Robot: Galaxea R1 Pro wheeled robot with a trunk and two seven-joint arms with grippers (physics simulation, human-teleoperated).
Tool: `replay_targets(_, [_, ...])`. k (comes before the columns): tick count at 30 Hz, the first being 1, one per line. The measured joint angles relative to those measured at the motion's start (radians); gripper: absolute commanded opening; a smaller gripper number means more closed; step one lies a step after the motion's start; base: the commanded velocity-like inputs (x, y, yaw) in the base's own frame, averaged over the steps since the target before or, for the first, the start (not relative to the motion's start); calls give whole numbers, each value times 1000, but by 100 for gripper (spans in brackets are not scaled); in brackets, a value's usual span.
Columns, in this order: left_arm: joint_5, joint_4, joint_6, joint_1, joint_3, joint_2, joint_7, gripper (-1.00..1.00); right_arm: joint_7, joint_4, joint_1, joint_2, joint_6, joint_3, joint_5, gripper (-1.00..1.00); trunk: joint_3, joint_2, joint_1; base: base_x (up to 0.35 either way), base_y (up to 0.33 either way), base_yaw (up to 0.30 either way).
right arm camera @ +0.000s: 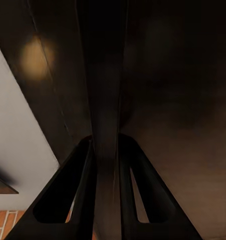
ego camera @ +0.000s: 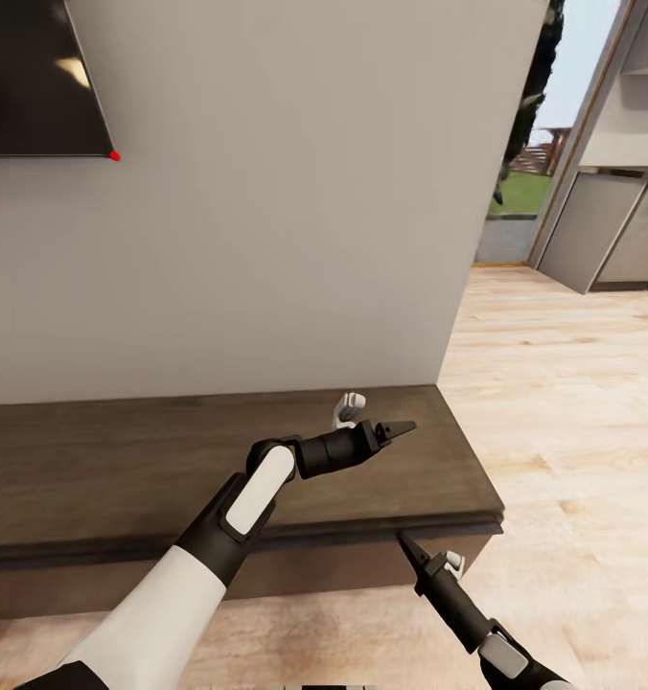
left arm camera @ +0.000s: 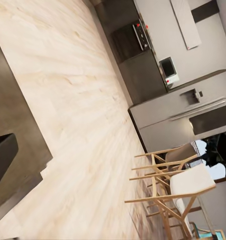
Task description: Place each of the two pumpkins and all three candles from the living room inside a cabinet in the living room (use any cabinet), then make sure every cabinet is closed, and position the cauldron so it is next to a table in the living room.
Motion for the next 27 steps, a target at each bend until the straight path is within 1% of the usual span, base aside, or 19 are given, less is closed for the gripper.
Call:
replay_targets(5, [0,0,0,0,0,0,0,100,0,2,0,1,0,-8,-1,-100,0,0,0,-168,0,0])
replay_targets(27, [-1,0,-1,0,0,0,0,100,0,9,-1,1,1,-41,-4,-100,0,0,0,-233,0,0])
